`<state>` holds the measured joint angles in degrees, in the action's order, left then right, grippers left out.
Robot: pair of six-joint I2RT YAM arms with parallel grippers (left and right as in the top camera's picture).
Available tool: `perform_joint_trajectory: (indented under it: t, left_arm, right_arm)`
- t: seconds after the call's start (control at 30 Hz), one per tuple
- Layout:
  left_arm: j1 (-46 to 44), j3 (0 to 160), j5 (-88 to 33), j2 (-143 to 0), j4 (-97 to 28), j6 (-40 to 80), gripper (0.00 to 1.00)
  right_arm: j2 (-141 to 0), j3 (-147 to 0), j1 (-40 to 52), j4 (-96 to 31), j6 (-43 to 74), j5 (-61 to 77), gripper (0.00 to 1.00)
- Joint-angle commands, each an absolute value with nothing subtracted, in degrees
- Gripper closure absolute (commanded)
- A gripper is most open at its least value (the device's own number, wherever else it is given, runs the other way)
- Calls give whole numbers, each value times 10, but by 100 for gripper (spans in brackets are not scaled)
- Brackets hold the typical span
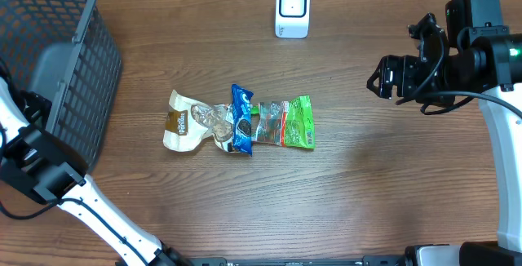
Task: Scan the item barcode
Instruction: 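Reach the left gripper into the basket and grasp the mint-green wipes pack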
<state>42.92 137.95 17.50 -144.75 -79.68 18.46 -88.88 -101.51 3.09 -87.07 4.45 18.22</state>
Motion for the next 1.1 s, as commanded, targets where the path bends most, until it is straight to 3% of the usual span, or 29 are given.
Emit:
perform_joint_trajectory:
  t: [0.0,0.13,0.2,0.27,0.37,0.4,0.73,1.07]
  left_arm:
    - [427,1380,212,-1474,-784,198,8]
    - [421,1380,212,-1488,-768,197,9]
    - [418,1380,212,-1490,-762,197,15]
    - [416,1380,212,-1490,-757,197,35]
    - [415,1380,211,-1490,-758,198,89]
    - [415,1380,211,-1490,-759,198,96]
    - [395,1409,170,-1479,-803,197,96]
    - [356,1603,111,-1383,-870,195,96]
  right_arm:
    - [-889,-1015,33,-873,41,166,6]
    - [-889,-1015,33,-873,42,166,6]
    - [-889,-1015,33,-873,43,166,5]
    - [-889,-1015,33,-873,43,166,6]
    - [-889,-1015,33,-870,43,166,6]
    - [-889,-1015,33,-869,43,166,6]
    - [-889,-1015,33,-859,43,166,6]
    - [-889,-1015,33,-856,43,166,6]
